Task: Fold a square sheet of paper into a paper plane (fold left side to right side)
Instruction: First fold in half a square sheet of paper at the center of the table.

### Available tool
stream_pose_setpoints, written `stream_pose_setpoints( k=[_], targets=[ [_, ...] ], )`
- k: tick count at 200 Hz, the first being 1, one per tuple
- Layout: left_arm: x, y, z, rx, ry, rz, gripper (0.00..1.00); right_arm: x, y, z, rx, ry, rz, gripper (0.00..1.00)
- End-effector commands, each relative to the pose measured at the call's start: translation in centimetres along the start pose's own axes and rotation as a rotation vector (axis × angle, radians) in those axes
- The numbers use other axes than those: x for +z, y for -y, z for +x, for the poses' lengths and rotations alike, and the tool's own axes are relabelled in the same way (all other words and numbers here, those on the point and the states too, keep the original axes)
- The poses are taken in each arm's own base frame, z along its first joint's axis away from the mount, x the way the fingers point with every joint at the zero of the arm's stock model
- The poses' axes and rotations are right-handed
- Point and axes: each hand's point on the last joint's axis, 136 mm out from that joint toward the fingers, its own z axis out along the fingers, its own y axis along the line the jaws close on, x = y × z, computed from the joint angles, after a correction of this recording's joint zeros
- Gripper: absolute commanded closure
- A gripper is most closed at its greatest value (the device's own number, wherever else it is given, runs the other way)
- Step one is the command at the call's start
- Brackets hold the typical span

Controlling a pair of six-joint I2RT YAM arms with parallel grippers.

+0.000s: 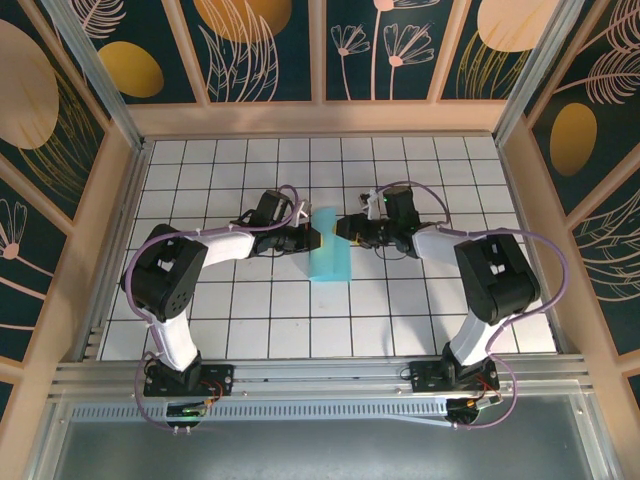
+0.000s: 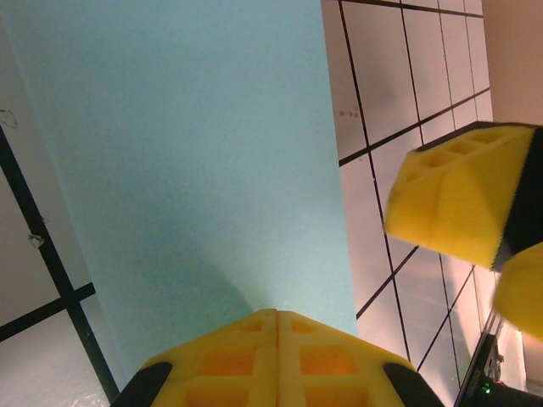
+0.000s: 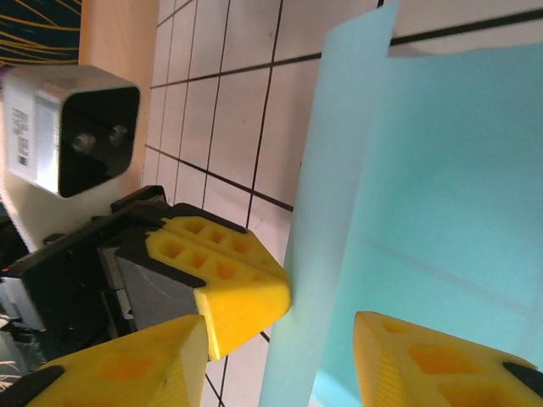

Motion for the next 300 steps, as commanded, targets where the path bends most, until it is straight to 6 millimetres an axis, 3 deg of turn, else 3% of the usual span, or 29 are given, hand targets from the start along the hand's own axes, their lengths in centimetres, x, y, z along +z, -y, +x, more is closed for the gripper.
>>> stream_pose_setpoints(
  k=[1,30,53,72,89,129,142,146,161,198,231,238,300],
  targets=[
    [0.3,0.7,-0.7,0.018,0.02,0.018,0.94,1.2,-0.1,0.8,0.015,-0.036,-0.027,0.52],
    [0.4,0.6,-0.6,0.016,0.018,0.014,0.94,1.8,0.3,1.1,0.027,-0.045,-0.022,0.55],
    [0.4,0.6,-0.7,0.015,0.018,0.016,0.94,2.0,0.4,1.3,0.033,-0.056,-0.023,0.66],
    [0.3,0.7,-0.8,0.016,0.027,0.012,0.92,2.1,0.6,1.3,0.032,-0.056,-0.012,0.87],
    [-0.2,1.0,-1.2,0.019,0.049,0.007,0.87,2.1,1.1,1.2,0.031,-0.055,0.024,1.0],
    [-2.5,1.9,-2.8,0.052,0.141,-0.049,0.64,1.8,2.3,0.6,0.007,-0.04,0.126,1.0],
    [-2.6,0.3,-1.9,0.036,0.136,-0.102,0.58,1.7,2.8,0.5,0.009,-0.035,0.155,1.0],
    [-3.3,1.0,-2.3,0.047,0.157,-0.097,0.56,1.7,3.0,0.4,0.011,-0.034,0.163,1.0],
    [-3.5,0.6,-2.1,0.045,0.163,-0.116,0.51,1.7,3.7,0.5,0.016,-0.037,0.198,1.0],
    [-3.0,-0.2,-2.0,0.028,0.149,-0.14,0.47,1.5,5.0,0.5,0.025,-0.032,0.274,1.0],
    [-1.0,-1.9,-1.1,-0.004,0.088,-0.153,0.45,1.4,5.4,0.7,0.027,-0.034,0.295,1.0],
    [-0.9,-1.1,-2.1,0.008,0.101,-0.136,0.45,1.4,5.4,0.7,0.028,-0.034,0.298,1.0],
    [0.9,-1.2,-1.8,0.002,0.059,-0.112,0.44,1.4,5.7,0.7,0.028,-0.044,0.32,1.0]
  ],
)
